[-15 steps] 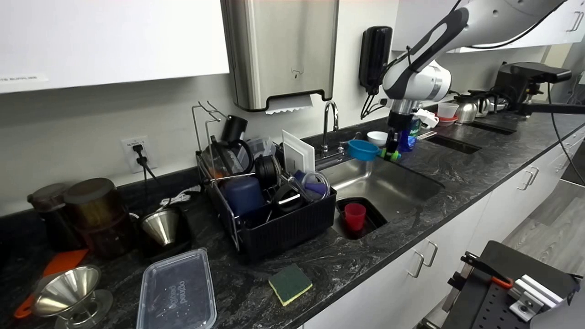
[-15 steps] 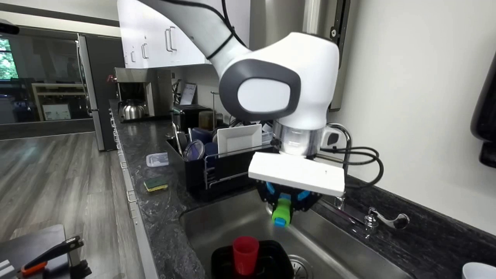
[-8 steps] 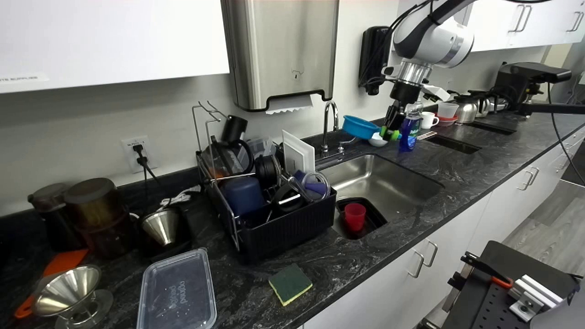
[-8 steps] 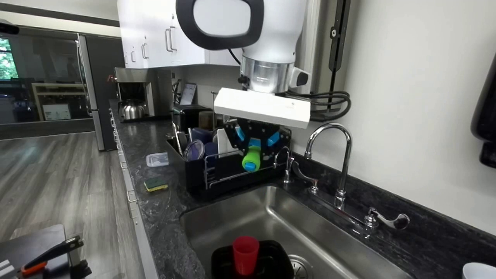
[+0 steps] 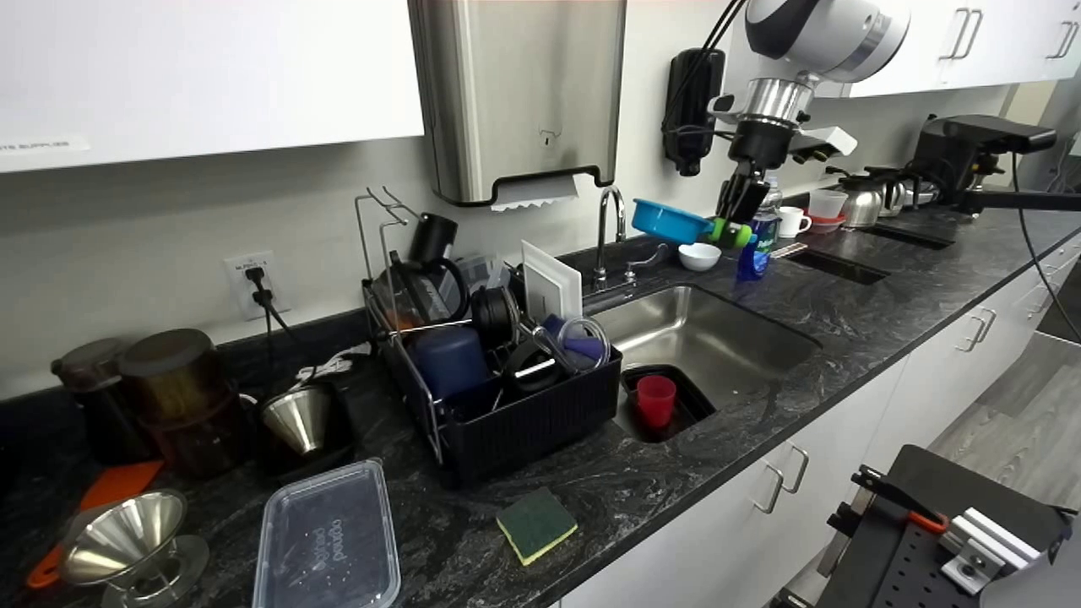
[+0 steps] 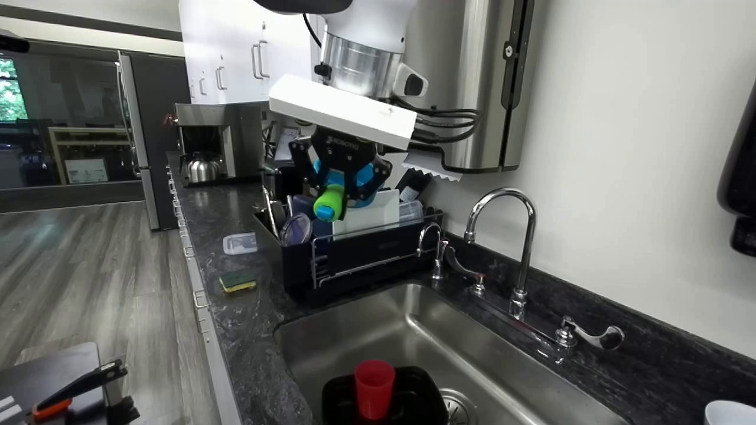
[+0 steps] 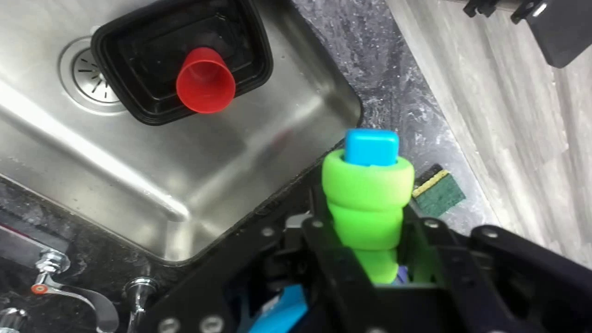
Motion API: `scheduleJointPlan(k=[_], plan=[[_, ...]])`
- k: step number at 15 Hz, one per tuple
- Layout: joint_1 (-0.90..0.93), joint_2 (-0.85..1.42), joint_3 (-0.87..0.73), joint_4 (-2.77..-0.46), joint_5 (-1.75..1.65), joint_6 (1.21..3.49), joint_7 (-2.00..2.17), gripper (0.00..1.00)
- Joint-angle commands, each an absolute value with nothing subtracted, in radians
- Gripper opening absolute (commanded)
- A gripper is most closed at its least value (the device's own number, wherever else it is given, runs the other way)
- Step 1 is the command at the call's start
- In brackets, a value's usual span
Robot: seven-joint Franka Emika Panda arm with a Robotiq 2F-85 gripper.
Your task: Take the blue pan out of the sink and put it in the dish rack
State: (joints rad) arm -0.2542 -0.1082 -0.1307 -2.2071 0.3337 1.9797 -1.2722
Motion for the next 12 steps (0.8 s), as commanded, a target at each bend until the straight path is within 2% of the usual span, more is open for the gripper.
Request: scheduleJointPlan(k=[1,12], plan=[[-0.201,-0.133,-0.160,-2.213,0.344,1.903,-1.246,0.08],[-0.108,-0.089,-0.147,-2.144,0.440,1.644,-1.119,0.08]])
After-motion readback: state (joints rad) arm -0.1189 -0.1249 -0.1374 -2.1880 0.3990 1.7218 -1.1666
